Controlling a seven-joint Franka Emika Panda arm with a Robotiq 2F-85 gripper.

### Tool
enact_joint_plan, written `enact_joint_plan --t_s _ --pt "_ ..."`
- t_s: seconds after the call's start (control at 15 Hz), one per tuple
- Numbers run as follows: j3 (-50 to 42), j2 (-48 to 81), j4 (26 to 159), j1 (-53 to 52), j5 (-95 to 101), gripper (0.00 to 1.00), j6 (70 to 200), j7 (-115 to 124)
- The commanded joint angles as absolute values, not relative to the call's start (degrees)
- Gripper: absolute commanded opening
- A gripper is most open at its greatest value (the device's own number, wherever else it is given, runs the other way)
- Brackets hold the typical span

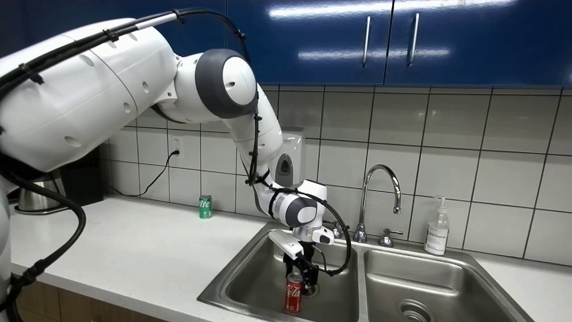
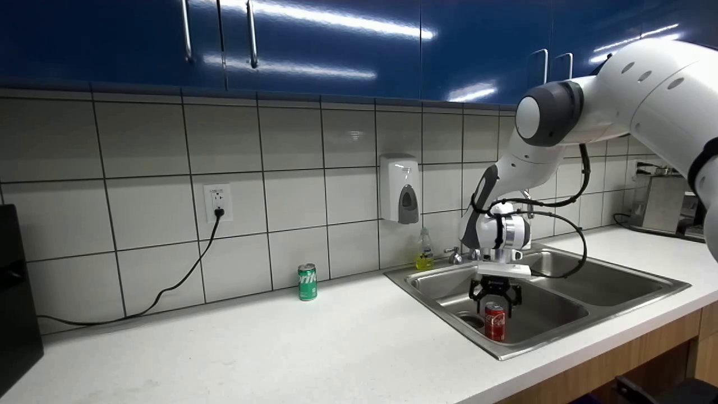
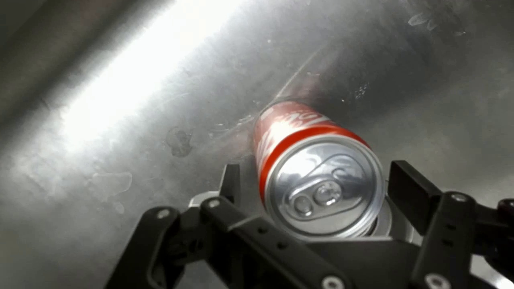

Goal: Put the can in the left sink

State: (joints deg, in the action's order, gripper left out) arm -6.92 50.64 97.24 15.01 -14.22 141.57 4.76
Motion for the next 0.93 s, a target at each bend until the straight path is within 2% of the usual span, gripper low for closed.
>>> enact_joint_plan --t_s 0.0,0.4,0.87 --pt "-5.9 46.5 98.7 15.5 -14.4 1.00 141.0 4.5" --pt "-6.1 40.6 99.9 14.5 -13.7 1.00 139.3 4.3" --pt "-5.0 34.4 102.0 13.9 -8.9 1.00 128.0 -6.6"
